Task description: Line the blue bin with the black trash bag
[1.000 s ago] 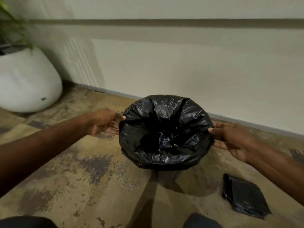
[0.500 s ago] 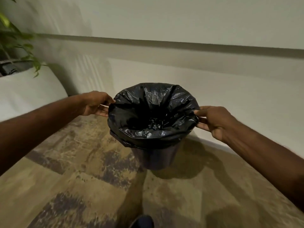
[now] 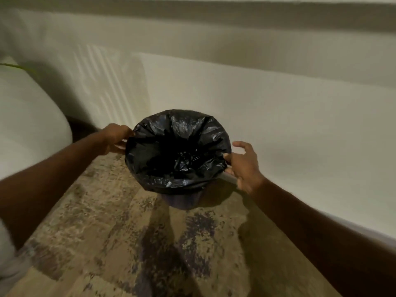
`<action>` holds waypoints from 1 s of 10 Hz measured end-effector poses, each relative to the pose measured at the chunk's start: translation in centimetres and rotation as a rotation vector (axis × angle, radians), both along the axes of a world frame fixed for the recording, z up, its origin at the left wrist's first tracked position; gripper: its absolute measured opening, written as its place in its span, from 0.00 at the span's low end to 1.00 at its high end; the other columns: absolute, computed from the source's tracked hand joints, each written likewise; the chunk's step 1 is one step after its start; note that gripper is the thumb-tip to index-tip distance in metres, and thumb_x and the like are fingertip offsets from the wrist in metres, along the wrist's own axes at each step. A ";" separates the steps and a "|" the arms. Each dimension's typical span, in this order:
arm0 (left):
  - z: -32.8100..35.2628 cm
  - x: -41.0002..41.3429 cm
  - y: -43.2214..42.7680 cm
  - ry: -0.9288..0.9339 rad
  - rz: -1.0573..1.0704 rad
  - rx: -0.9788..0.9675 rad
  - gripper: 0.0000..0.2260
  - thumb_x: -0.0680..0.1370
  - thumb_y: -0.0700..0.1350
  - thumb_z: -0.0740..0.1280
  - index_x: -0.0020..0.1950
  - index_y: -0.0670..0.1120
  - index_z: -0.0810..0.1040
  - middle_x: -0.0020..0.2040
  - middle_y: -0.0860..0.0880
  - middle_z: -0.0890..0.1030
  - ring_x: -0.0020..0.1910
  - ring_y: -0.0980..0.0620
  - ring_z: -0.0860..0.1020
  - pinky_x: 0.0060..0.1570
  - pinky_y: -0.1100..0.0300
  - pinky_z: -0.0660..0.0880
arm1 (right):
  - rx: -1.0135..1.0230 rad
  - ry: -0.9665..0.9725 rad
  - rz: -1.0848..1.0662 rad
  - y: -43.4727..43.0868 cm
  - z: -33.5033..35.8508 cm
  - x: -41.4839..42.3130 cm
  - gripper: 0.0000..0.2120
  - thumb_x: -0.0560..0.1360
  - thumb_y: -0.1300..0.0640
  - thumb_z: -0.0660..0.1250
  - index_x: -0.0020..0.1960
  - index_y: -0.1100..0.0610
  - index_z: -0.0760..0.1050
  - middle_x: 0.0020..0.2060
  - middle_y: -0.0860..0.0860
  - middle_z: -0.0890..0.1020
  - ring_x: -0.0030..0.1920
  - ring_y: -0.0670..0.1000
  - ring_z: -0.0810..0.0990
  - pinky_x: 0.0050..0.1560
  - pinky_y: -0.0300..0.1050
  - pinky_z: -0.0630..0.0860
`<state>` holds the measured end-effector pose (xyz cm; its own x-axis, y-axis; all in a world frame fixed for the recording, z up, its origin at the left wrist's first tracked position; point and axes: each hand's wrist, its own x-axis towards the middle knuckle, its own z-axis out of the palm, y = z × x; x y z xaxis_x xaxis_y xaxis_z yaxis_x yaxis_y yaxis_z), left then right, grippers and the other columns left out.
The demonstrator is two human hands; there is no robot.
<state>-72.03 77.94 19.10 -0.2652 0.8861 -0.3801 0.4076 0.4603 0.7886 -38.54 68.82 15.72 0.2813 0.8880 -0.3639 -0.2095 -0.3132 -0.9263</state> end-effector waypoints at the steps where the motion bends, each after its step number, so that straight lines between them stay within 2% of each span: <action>1: -3.0 -0.4 0.9 0.008 -0.029 -0.018 0.09 0.80 0.42 0.66 0.56 0.40 0.80 0.49 0.44 0.82 0.45 0.46 0.80 0.37 0.53 0.76 | -0.029 -0.014 0.003 0.6 -2.7 -0.8 0.20 0.77 0.74 0.64 0.61 0.52 0.74 0.55 0.60 0.83 0.55 0.59 0.85 0.50 0.56 0.85; 2: -4.9 -0.5 1.5 0.025 -0.025 0.018 0.12 0.80 0.42 0.66 0.60 0.38 0.79 0.52 0.42 0.82 0.49 0.44 0.80 0.43 0.52 0.77 | -0.024 -0.054 0.005 1.2 -4.3 -1.4 0.13 0.79 0.70 0.64 0.58 0.56 0.77 0.55 0.59 0.83 0.58 0.60 0.83 0.57 0.63 0.82; 3: -6.0 -0.3 1.4 0.012 0.008 0.051 0.13 0.79 0.42 0.64 0.61 0.37 0.78 0.55 0.40 0.81 0.53 0.42 0.79 0.53 0.48 0.77 | 0.013 -0.112 0.054 1.4 -4.9 -1.9 0.07 0.80 0.66 0.66 0.56 0.59 0.79 0.51 0.54 0.83 0.60 0.59 0.82 0.60 0.64 0.80; 4: -6.6 0.0 0.8 -0.044 0.030 0.113 0.13 0.81 0.45 0.61 0.61 0.39 0.77 0.55 0.42 0.80 0.59 0.39 0.78 0.55 0.47 0.76 | 0.042 -0.134 0.087 1.2 -5.1 -1.8 0.08 0.81 0.63 0.66 0.59 0.60 0.79 0.54 0.55 0.84 0.60 0.59 0.82 0.61 0.63 0.80; 5: -7.6 0.5 -1.1 0.229 0.021 0.212 0.31 0.84 0.58 0.53 0.76 0.34 0.62 0.77 0.33 0.64 0.76 0.34 0.63 0.71 0.38 0.67 | 0.192 -0.309 0.113 -0.1 -5.1 -2.0 0.12 0.83 0.55 0.63 0.64 0.57 0.78 0.56 0.51 0.83 0.61 0.54 0.81 0.64 0.55 0.79; 6: -8.9 2.0 -6.6 0.645 -0.195 0.550 0.31 0.84 0.62 0.48 0.83 0.46 0.49 0.84 0.43 0.47 0.82 0.42 0.45 0.79 0.42 0.47 | 0.475 -0.785 0.259 -2.1 -5.8 -2.8 0.23 0.85 0.44 0.55 0.77 0.52 0.66 0.78 0.54 0.67 0.79 0.57 0.63 0.77 0.51 0.63; 7: -11.2 3.7 -12.6 0.849 -0.602 0.744 0.29 0.85 0.60 0.49 0.84 0.52 0.46 0.84 0.51 0.45 0.83 0.50 0.43 0.80 0.47 0.44 | 0.625 -1.308 0.555 -4.8 -8.1 -4.1 0.33 0.83 0.35 0.45 0.83 0.48 0.45 0.83 0.51 0.44 0.83 0.54 0.42 0.80 0.55 0.46; 8: -13.9 4.7 -15.6 1.024 -0.776 0.715 0.33 0.84 0.62 0.51 0.84 0.49 0.45 0.84 0.49 0.45 0.83 0.48 0.45 0.79 0.45 0.48 | 0.596 -1.468 0.743 -6.9 -10.6 -4.6 0.38 0.82 0.31 0.43 0.83 0.50 0.37 0.83 0.50 0.38 0.82 0.54 0.35 0.81 0.60 0.46; 9: -13.7 5.1 -16.0 1.083 -0.738 0.683 0.34 0.84 0.63 0.49 0.83 0.47 0.43 0.84 0.48 0.44 0.83 0.47 0.44 0.79 0.45 0.49 | 0.586 -1.519 0.761 -6.5 -10.2 -4.1 0.40 0.81 0.30 0.45 0.83 0.51 0.37 0.83 0.50 0.39 0.82 0.54 0.36 0.80 0.64 0.47; 10: -11.7 5.8 -16.2 1.130 -0.753 0.643 0.33 0.84 0.62 0.47 0.83 0.47 0.43 0.84 0.47 0.44 0.83 0.48 0.43 0.79 0.44 0.53 | 0.540 -1.495 0.777 -6.5 -8.4 -3.7 0.40 0.81 0.30 0.44 0.83 0.51 0.36 0.83 0.49 0.39 0.82 0.52 0.35 0.80 0.63 0.45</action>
